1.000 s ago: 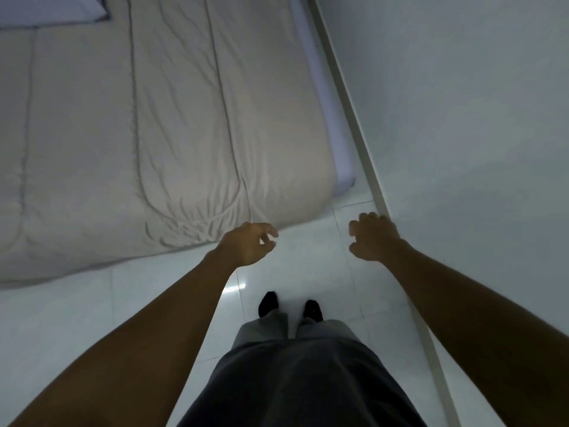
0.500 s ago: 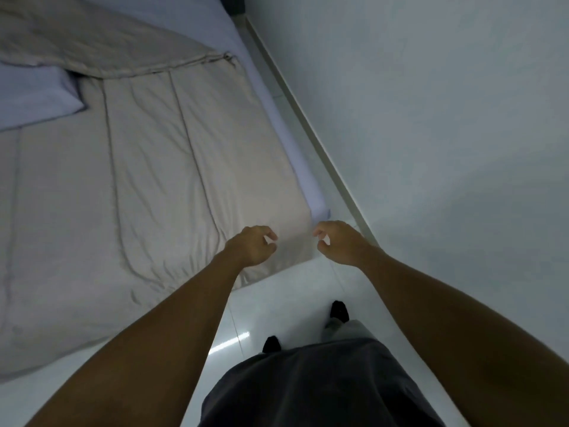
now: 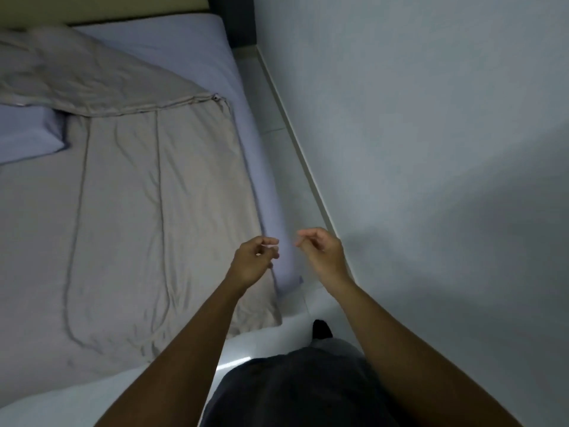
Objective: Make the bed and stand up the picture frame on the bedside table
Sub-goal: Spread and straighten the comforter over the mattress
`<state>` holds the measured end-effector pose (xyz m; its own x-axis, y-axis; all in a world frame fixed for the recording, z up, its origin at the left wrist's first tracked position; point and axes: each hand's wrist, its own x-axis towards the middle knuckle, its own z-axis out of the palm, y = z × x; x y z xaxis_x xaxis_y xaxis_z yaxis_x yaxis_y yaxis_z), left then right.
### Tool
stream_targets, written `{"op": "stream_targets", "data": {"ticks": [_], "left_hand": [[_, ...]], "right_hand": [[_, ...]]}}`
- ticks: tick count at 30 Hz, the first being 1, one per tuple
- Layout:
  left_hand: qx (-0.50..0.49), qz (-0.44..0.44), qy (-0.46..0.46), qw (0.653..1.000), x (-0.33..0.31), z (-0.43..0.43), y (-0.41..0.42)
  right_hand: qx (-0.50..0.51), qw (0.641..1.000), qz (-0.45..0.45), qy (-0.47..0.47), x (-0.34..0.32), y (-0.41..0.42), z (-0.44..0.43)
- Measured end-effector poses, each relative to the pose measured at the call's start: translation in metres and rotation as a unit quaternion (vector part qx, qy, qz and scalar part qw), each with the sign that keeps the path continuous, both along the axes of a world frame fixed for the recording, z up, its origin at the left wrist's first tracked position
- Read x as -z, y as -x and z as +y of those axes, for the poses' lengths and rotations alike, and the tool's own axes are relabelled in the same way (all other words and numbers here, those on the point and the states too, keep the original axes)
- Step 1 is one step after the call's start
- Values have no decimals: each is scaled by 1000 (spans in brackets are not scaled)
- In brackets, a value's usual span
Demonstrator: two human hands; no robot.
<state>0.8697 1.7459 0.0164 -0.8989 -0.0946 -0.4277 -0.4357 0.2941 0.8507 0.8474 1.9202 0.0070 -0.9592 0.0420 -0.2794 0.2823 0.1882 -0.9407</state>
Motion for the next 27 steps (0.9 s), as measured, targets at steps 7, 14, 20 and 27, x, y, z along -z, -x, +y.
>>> {"op": "stream_targets", "data": {"ticks": [7, 14, 20, 27], "left_hand": [[-60, -8, -1, 998, -11, 10, 116], [-81, -61, -29, 994, 22, -11, 241], [-136, -63, -66, 987, 46, -44, 385], [-150, -52, -49, 986, 24, -106, 552]], "right_hand": [[-42, 998, -32, 35, -1, 113, 49], [-63, 995, -44, 61, 13, 254, 26], [-93, 994, -50, 20, 20, 406, 0], [-98, 993, -61, -1, 2, 587, -66]]}}
